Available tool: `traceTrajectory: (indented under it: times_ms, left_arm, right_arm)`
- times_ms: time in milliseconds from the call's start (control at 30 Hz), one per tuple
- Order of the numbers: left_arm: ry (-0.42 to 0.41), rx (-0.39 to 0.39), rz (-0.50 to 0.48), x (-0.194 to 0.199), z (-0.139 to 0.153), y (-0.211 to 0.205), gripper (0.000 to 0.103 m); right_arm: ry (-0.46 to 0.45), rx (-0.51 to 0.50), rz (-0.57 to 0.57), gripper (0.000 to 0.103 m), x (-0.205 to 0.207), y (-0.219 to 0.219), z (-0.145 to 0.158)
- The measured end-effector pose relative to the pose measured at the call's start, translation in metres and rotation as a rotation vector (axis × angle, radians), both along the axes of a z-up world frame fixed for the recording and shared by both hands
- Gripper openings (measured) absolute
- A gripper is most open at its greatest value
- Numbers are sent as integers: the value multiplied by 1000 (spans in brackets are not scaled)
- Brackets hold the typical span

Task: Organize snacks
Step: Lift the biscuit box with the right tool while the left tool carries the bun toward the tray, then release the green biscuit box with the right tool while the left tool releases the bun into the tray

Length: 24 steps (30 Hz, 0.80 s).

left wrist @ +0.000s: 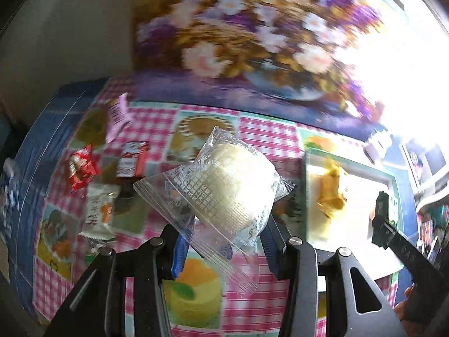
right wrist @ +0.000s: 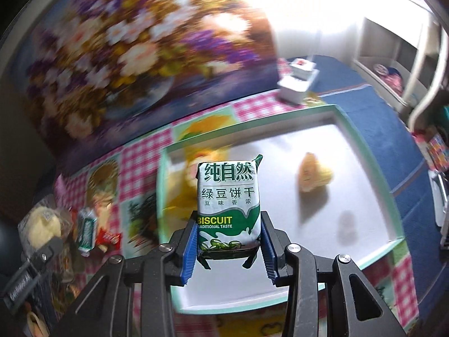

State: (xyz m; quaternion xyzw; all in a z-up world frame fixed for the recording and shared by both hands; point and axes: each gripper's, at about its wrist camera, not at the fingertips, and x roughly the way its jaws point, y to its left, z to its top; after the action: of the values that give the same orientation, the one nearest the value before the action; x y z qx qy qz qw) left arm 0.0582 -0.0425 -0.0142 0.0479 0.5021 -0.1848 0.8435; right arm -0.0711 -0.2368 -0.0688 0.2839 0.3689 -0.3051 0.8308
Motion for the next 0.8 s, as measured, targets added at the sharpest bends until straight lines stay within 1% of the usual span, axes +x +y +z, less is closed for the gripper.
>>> traceTrajectory:
  times_ms: [200, 367, 500, 633, 700, 800]
  left_arm:
    - [-39, 25, -107, -22, 8, -44, 47]
    - [-34, 37, -193, -40, 7, -81, 47]
    - [-33, 52, -264, -56, 4, -111, 47]
    - [-13, 80, -320, -69, -8, -138, 47]
    - [3, 89, -336, -72, -16, -145, 48]
    - [30, 127, -353, -79, -32, -155, 48]
  right_arm:
    - [5, 9, -144, 42, -35, -41, -4]
    - [35, 12, -249, 42, -60, -67, -9]
    - [43, 35, -314, 42, -79, -84, -15]
    - [57, 64, -335, 42, -87, -94, -24]
    - [65, 84, -337, 42, -89, -96, -31]
    - [89, 111, -344, 42, -89, -98, -42]
